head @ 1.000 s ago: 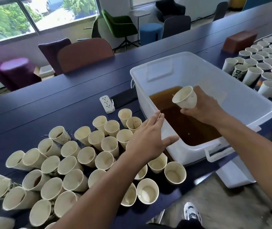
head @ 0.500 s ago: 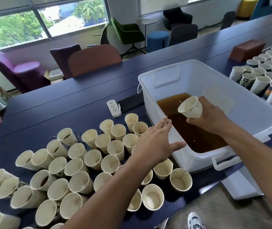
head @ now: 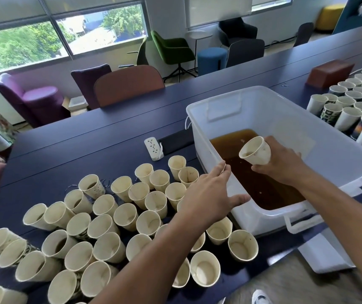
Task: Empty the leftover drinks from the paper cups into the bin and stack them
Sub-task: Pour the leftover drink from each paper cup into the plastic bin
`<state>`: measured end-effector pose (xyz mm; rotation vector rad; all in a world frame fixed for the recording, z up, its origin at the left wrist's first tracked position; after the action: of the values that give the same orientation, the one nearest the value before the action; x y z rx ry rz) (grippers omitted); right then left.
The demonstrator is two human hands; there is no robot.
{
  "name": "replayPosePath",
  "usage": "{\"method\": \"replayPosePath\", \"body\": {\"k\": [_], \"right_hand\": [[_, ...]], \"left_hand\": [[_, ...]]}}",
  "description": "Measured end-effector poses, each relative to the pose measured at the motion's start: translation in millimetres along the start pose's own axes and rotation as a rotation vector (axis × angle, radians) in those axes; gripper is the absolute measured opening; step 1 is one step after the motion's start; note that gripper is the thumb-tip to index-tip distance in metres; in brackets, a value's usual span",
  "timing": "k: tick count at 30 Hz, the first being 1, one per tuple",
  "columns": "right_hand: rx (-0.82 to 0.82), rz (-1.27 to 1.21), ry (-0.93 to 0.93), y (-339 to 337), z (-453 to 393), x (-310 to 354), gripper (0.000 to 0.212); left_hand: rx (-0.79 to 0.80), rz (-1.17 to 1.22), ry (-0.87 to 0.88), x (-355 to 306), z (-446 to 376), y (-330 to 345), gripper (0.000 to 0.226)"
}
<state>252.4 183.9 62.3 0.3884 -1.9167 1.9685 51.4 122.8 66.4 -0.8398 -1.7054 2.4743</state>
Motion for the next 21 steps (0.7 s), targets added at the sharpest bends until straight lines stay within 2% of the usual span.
{"method": "replayPosePath", "body": {"k": [7, 21], "right_hand": [[-0.059, 0.173, 0.002, -4.5, 1.3, 3.0, 0.06], [-0.19, 0.286, -0.076, -8.6, 1.0, 4.3, 0.051]], "left_hand": [[-0.003, -0.005, 0.003, 1.0, -1.6, 1.6, 0.091], [-0.007, 0.0, 0.006, 1.5, -2.7, 3.1, 0.091]]}}
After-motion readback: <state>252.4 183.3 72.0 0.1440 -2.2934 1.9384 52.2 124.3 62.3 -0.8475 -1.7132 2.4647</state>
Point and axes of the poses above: each hand's wrist, its own z-axis away from the middle knuckle, its own y-axis out of the palm, x = y × z, the point moved 8 cm from there along -z, towards the middle knuckle, and after that the axes turned 6 degrees about x, right-handed, at the moved point
